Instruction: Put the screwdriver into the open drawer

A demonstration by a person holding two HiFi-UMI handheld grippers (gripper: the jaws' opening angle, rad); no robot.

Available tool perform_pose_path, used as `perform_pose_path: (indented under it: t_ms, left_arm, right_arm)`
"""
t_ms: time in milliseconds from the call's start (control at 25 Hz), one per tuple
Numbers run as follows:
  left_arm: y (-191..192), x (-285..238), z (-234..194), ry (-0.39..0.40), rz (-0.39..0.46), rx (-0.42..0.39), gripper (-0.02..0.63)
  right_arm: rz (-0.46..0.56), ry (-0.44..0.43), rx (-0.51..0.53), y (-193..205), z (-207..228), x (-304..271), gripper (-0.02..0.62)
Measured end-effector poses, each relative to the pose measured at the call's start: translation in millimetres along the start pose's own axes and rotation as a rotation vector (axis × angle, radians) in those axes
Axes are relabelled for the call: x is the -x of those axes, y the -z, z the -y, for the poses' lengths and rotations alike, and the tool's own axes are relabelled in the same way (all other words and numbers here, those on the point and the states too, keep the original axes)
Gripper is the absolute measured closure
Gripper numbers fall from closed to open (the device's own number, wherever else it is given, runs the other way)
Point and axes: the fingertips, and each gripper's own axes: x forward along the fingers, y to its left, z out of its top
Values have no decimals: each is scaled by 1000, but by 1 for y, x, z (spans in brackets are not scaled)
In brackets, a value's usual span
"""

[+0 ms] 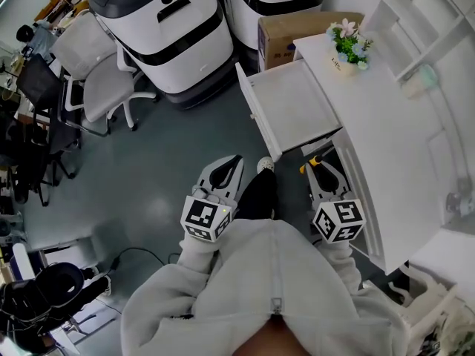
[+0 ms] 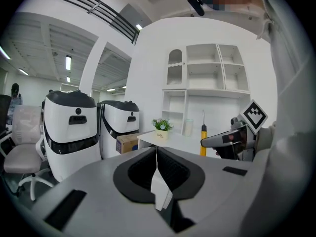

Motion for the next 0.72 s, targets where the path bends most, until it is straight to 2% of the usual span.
perform_pose_path:
  t_ms: [200, 720]
  left_arm:
    - [-2, -35, -9, 5, -12, 17, 587]
    - [-17, -111, -53, -16, -38, 43, 586]
  right_arm:
    - [-54, -3, -11, 3, 17, -24, 508]
    - [-135, -19, -7, -23, 60, -98, 508]
